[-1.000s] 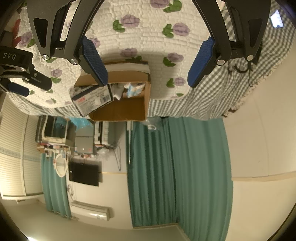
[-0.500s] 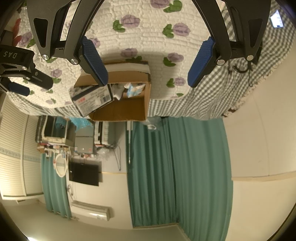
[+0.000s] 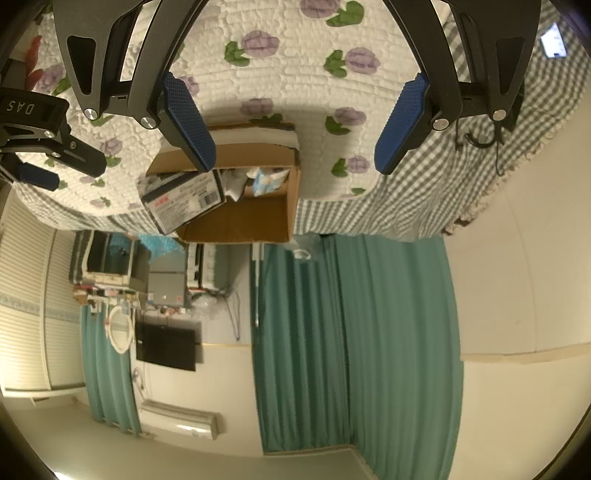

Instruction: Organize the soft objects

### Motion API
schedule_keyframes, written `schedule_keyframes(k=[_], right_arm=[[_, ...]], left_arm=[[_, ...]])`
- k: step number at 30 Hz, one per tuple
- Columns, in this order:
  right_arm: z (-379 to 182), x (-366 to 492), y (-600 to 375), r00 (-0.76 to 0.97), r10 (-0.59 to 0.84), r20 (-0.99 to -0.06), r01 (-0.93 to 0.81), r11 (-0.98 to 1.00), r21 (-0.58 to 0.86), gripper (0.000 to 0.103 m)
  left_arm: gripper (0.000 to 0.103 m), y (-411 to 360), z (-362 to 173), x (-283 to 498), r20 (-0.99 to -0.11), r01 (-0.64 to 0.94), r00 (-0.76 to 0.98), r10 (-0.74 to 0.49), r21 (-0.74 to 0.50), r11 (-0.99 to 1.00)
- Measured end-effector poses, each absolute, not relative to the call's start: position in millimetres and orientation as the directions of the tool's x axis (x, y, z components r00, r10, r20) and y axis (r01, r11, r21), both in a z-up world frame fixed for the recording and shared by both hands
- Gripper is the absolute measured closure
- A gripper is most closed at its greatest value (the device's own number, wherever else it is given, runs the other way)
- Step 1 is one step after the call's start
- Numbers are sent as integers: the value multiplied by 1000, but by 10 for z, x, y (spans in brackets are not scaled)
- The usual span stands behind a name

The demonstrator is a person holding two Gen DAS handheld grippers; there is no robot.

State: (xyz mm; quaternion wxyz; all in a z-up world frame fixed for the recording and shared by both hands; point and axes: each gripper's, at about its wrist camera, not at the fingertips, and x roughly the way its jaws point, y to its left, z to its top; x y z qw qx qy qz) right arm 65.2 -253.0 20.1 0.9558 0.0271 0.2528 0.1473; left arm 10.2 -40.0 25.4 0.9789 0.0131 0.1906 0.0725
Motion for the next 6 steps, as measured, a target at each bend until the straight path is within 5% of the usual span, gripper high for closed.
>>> schedule_keyframes(k=[6], right_arm=[[192,648,-2537,827,298,-477,-270,954,127,0]], left_arm=[[14,-397,233,86,-372,-139,916,149,53,989]])
